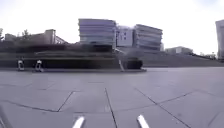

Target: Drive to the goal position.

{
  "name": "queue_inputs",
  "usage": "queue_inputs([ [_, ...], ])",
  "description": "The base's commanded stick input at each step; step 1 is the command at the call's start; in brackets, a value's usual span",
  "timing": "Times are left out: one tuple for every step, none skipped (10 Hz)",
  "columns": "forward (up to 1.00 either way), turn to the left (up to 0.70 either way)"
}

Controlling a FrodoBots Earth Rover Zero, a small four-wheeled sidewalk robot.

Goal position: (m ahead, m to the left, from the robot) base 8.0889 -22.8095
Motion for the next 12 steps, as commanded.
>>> queue_inputs([
  [0.0, 0.0],
  [0.0, 0.0],
  [0.0, 0.0],
  [0.0, 0.0],
  [0.0, 0.0],
  [0.0, -0.07],
  [0.0, -0.45],
  [0.0, -0.45],
  [0.0, -0.45],
  [0.28, -0.4],
  [1.0, -0.27],
  [1.0, -0.27],
])
